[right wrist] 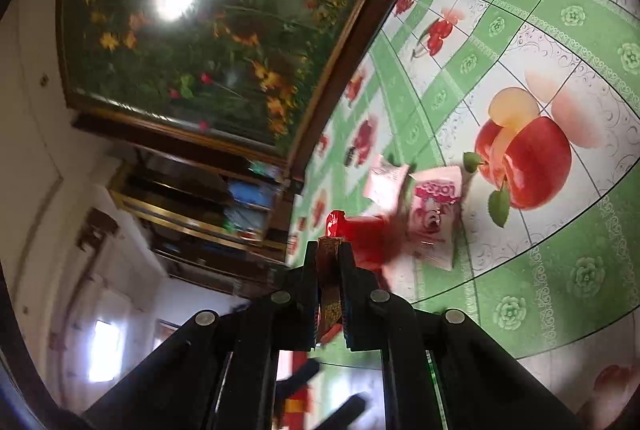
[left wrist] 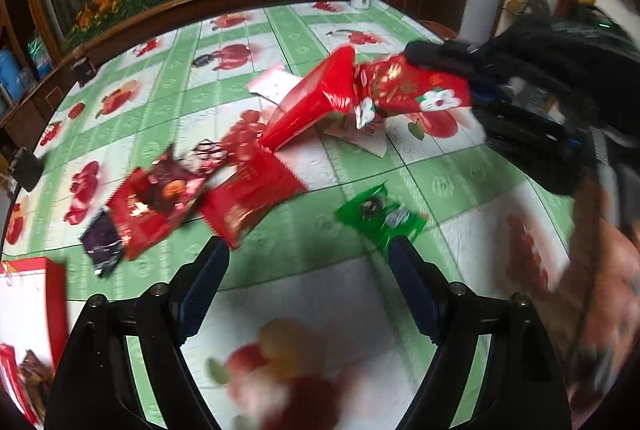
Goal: Organize snacks
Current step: 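Grasp the green snack packet with the left tool while the right tool grasps a red packet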
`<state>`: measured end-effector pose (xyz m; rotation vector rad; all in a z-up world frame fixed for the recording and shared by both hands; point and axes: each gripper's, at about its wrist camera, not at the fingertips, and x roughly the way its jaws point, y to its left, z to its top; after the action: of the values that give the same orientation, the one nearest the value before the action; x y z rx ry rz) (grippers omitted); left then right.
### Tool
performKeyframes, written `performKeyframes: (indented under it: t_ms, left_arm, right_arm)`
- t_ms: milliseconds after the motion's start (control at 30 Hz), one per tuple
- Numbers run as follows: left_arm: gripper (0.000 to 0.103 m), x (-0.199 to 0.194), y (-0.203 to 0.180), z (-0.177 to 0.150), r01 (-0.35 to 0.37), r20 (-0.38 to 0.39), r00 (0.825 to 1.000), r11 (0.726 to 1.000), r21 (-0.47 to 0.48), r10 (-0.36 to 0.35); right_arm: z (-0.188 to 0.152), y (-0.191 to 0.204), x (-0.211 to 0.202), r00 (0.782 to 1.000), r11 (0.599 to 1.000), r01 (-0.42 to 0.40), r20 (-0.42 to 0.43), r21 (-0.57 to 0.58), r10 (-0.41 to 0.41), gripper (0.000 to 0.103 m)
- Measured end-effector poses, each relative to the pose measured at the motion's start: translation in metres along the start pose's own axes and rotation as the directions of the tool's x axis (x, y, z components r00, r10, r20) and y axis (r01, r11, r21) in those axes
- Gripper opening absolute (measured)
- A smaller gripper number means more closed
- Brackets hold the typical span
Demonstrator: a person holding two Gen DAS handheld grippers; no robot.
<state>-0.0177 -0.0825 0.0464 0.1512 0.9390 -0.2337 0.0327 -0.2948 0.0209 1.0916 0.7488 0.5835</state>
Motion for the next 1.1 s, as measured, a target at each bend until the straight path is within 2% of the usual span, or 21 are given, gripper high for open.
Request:
performKeyframes:
  t_ms: [133,333,433,500,567,633,800,900,1000,1033,1100]
  left_arm:
    - [0.082,0.019,-0.014,0.008,-0.002,-0.018,1.000,0.999,-0.054,0.001]
    - [0.083,0.049,-0.025,0.010,-0.019,-0.057,0.998,0.996,-0.090,0.014]
    - [0.084,0.049,-0.025,0.005,-0.049,-0.003,0.999,0.997,-0.062,0.049]
    - [0.074,0.048,-0.017,0.004,-0.026,-0.001,1.000,0.996,-0.082,0.026]
    - [0.052,0.043,-0.010,0.002,-0.022,0.014,1.000,0.998,-0.059,0.023]
    - [0.042,0.039,-0.002,-0.001,-0.011,0.016,1.000,0.999,-0.042,0.011]
    - [0.041,0.026,0.023,-0.020,-0.022,0.000,1.000,0.998,-0.051,0.022]
    - [0.041,0.017,0.041,-0.035,-0.028,-0.009,1.000,0.997,-0.077,0.027]
    - [0.041,0.006,0.057,-0.052,-0.041,-0.012,0.999,0.994,-0.100,0.040]
    - [0.041,0.003,0.062,-0.056,-0.048,-0.013,0.999,0.993,-0.106,0.047]
    - [0.041,-0.004,0.073,-0.065,-0.061,-0.011,0.998,0.990,-0.123,0.060]
  right_arm:
    - [0.004,-0.003,-0.004,0.999,0.998,-0.053,0.002,0.036,0.053,0.009]
    - [0.005,-0.003,-0.005,0.998,0.996,-0.065,-0.003,0.056,0.066,0.009]
    - [0.006,-0.003,-0.002,0.998,0.997,-0.053,-0.010,0.053,0.054,0.010]
    - [0.005,-0.004,-0.002,0.999,0.997,-0.049,-0.013,0.053,0.050,0.010]
    - [0.004,-0.005,-0.001,0.999,0.998,-0.041,-0.015,0.052,0.042,0.010]
    - [0.004,-0.006,0.001,0.999,0.998,-0.028,-0.024,0.053,0.030,0.011]
    - [0.002,-0.009,0.009,0.997,0.999,0.022,-0.074,0.048,-0.018,0.012]
    - [-0.002,-0.015,0.022,0.987,0.996,0.078,-0.146,0.048,-0.071,0.013]
    - [-0.011,-0.019,0.040,0.963,0.992,0.123,-0.245,0.032,-0.112,0.013]
    - [-0.015,-0.017,0.046,0.951,0.991,0.137,-0.281,0.011,-0.128,0.013]
    - [-0.027,-0.012,0.064,0.912,0.982,0.177,-0.364,-0.067,-0.189,0.014]
